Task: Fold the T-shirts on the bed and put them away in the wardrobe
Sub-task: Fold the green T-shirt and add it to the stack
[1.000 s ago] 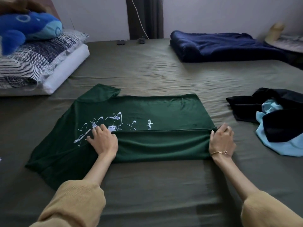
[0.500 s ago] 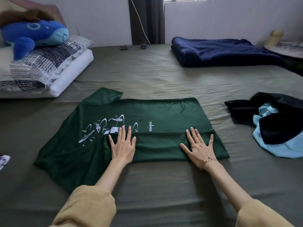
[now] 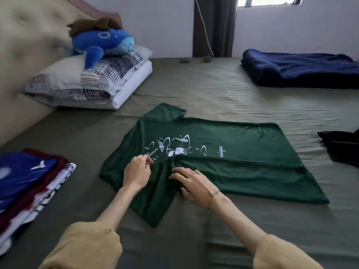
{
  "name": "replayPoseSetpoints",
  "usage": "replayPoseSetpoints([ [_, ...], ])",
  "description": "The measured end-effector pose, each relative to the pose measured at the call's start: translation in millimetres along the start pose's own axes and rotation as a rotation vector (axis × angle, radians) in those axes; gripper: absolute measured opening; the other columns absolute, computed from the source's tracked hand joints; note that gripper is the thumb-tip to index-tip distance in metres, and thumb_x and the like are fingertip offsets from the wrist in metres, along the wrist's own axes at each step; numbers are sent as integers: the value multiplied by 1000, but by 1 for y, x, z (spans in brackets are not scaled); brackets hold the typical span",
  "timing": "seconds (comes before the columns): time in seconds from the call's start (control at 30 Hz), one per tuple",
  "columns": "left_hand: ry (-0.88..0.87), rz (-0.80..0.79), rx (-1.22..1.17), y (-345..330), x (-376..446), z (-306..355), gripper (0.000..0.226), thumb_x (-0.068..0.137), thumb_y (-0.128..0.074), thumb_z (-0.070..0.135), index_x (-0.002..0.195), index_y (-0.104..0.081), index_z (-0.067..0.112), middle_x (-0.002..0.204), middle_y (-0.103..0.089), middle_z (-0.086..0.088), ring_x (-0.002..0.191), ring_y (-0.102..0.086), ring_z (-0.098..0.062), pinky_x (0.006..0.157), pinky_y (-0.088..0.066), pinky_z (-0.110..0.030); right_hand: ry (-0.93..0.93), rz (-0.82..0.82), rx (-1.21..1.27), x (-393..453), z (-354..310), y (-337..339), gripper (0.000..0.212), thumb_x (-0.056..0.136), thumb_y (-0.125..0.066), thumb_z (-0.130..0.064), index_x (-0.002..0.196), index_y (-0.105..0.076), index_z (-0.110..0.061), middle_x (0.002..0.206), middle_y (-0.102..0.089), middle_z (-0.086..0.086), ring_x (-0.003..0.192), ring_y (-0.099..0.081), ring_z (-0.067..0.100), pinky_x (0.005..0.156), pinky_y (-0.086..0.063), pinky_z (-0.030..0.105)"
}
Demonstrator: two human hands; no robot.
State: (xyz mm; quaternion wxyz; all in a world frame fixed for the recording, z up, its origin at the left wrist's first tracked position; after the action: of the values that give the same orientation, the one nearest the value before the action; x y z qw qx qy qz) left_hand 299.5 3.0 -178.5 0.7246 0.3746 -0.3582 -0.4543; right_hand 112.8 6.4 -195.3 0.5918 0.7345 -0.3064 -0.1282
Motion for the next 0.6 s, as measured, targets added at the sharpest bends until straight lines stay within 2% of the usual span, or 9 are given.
replayPoseSetpoints([
  [0.1, 24, -11, -12, 12, -3, -39, 35, 81, -42, -5, 90, -66, 18, 88, -63, 8, 97, -57, -17, 86, -45, -34, 147, -52, 19, 20, -26, -14, 47, 73, -62, -20, 120, -57, -19, 130, -53, 3, 109, -55, 25, 84, -46, 38],
  [0.23, 13, 27, -52, 28, -5, -79, 47, 67, -40, -15, 86, -66, 20, 82, -62, 12, 89, -58, -12, 90, -42, -33, 255, -43, -81, 34, -39, -26, 35, 72, -58, -36, 106, -62, -28, 103, -62, -6, 90, -59, 17, 74, -43, 30],
  [0.33, 61, 57, -293, 32, -6, -104, 55, 52, -34, -21, 86, -62, 12, 78, -68, 6, 79, -61, -8, 84, -43, -19, 294, 59, -93, 46, -33, -29, 20, 78, -49, -37, 94, -60, -28, 90, -62, -11, 84, -51, 10, 71, -27, 25],
  [0.4, 136, 57, -492, 29, -6, -111, 55, 53, -28, -25, 86, -59, 5, 74, -69, 3, 73, -62, -3, 75, -42, -8, 215, 152, -66, 53, -27, -20, 24, 80, -42, -37, 92, -60, -27, 81, -63, -12, 82, -43, 8, 70, -23, 27],
  [0.47, 175, 65, -615, 25, -1, -121, 52, 57, -26, -25, 83, -58, 6, 67, -70, 7, 67, -63, 1, 70, -44, -8, 91, 236, -6, 75, -26, -9, 38, 82, -34, -42, 98, -63, -22, 81, -62, -5, 88, -41, 8, 77, -21, 29],
  [0.53, 220, 67, -739, 21, 3, -128, 44, 64, -29, -24, 82, -58, 4, 67, -70, 5, 66, -64, 3, 64, -44, -7, -68, 222, 9, 103, -21, -1, 47, 88, -29, -49, 107, -60, -19, 92, -61, 2, 99, -46, 13, 88, -21, 29],
  [0.6, 212, 77, -800, 24, 2, -129, 30, 70, -39, -12, 83, -60, 5, 75, -69, 2, 68, -62, 6, 59, -41, -6, -195, 173, 71, 136, -11, 2, 37, 97, -37, -42, 109, -55, -12, 98, -63, 10, 103, -54, 27, 91, -28, 32],
])
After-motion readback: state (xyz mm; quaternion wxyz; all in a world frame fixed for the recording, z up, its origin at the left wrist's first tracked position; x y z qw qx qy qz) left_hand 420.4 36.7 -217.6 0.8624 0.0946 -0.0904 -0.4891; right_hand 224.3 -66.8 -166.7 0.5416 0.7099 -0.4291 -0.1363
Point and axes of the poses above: each hand's wrist, its own x-axis towards the middle knuckle, its own y-axis out of the back of the hand, z = x × y, the point moved 4 cm from there along x, towards the middle knuckle
